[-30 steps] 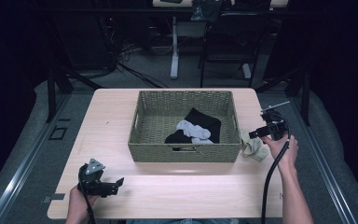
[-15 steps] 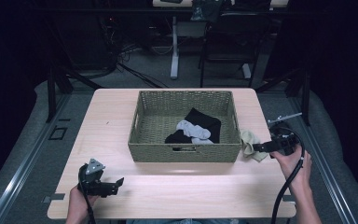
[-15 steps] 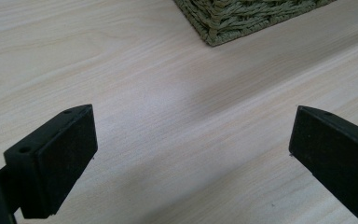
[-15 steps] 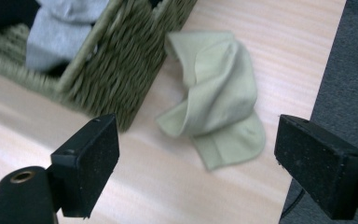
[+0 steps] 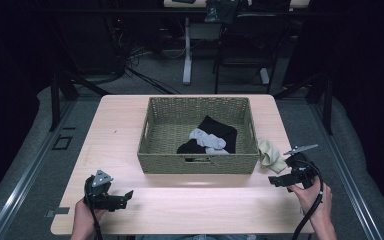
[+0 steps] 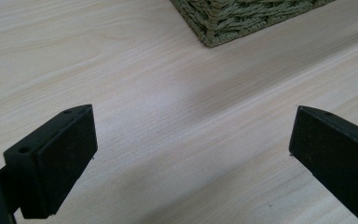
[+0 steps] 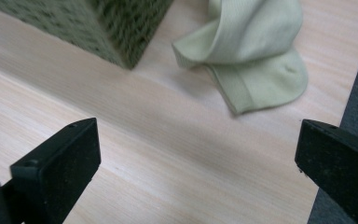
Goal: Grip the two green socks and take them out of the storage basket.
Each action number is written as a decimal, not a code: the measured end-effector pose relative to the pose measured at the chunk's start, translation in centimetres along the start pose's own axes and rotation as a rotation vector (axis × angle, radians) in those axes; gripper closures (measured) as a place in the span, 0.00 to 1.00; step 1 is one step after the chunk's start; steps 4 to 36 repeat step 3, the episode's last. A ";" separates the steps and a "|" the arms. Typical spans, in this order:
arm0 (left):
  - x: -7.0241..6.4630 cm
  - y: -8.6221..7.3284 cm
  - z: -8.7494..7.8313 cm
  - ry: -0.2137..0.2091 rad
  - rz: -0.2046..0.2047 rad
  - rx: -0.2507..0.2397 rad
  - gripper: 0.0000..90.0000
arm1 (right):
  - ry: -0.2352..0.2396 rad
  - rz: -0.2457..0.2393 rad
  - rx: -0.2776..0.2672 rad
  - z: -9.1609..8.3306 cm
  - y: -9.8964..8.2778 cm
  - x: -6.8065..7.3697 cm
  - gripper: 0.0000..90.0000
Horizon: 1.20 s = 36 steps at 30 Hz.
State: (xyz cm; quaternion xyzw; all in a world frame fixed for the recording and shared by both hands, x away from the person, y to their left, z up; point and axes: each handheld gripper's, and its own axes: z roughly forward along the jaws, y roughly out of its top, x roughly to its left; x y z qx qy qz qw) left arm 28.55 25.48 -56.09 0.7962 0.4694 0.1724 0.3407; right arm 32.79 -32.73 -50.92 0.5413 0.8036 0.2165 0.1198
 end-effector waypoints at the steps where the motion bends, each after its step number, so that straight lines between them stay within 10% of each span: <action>1: 0.0 0.0 0.0 -0.001 0.001 0.000 0.01 | 0.001 -0.001 0.000 0.2 -0.1 0.0 0.00; 36: 0.0 0.0 0.1 0.001 0.002 -0.001 0.01 | -0.005 -0.005 0.011 0.5 -0.2 -0.1 0.00</action>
